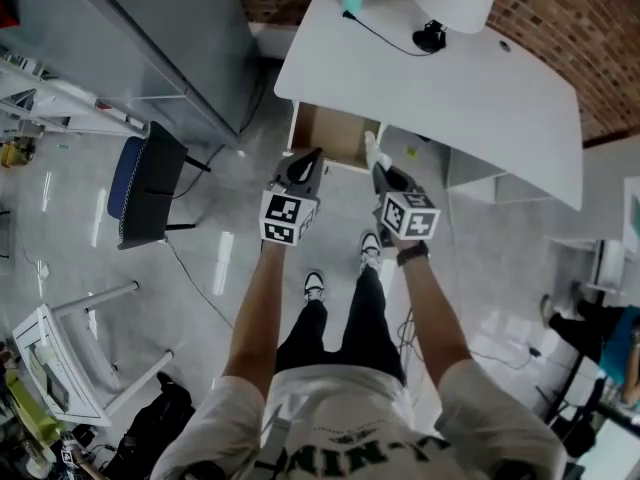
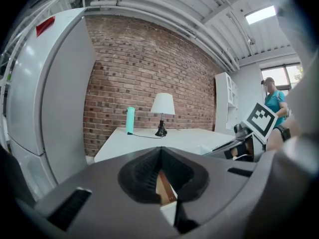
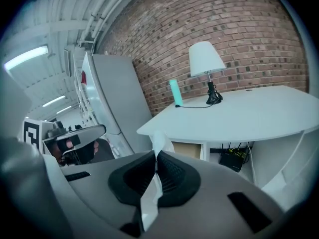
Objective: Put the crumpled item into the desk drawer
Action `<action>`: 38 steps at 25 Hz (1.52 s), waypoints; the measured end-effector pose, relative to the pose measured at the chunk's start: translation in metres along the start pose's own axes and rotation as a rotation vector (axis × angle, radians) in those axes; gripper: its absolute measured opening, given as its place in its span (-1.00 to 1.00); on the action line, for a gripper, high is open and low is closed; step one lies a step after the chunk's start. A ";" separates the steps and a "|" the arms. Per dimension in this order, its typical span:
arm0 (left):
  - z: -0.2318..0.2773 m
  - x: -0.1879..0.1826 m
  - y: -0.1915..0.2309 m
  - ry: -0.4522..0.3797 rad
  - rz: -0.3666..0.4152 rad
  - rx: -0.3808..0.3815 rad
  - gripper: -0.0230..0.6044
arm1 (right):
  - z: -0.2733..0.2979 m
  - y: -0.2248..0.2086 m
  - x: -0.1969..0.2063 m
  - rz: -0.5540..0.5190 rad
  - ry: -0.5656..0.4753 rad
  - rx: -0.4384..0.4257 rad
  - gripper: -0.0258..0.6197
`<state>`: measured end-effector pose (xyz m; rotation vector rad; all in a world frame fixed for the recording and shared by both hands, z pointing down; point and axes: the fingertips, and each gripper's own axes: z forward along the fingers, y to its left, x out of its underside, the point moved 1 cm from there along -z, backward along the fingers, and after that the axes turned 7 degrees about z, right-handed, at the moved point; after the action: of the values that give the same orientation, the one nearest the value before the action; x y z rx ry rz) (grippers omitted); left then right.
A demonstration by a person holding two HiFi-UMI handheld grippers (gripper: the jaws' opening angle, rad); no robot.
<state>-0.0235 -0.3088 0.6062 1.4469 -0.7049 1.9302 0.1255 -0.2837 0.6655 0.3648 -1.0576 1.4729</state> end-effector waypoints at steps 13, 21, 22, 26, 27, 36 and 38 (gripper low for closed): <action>0.054 0.069 0.013 0.016 -0.044 0.008 -0.95 | 0.120 -0.059 0.053 -0.161 0.191 0.030 -0.90; 0.070 0.093 0.019 0.030 -0.066 0.025 -0.95 | 0.167 -0.083 0.080 -0.271 0.298 0.050 -0.90; 0.072 0.095 0.020 0.028 -0.066 0.026 -0.95 | 0.171 -0.087 0.081 -0.297 0.313 0.051 -0.90; 0.080 0.099 0.024 0.026 -0.054 0.028 -0.95 | 0.184 -0.090 0.088 -0.332 0.375 0.019 -0.90; 0.081 0.100 0.024 0.029 -0.052 0.028 -0.95 | 0.186 -0.090 0.091 -0.328 0.391 0.010 -0.90; 0.083 0.108 0.023 0.038 -0.082 0.035 -0.95 | 0.196 -0.096 0.120 -0.363 0.536 -0.012 -0.90; 0.081 0.108 0.022 0.037 -0.087 0.032 -0.95 | 0.194 -0.096 0.126 -0.358 0.568 -0.024 -0.90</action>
<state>-0.0109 -0.3653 0.7299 1.4334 -0.5878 1.9045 0.1171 -0.3685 0.9007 0.0952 -0.5194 1.1398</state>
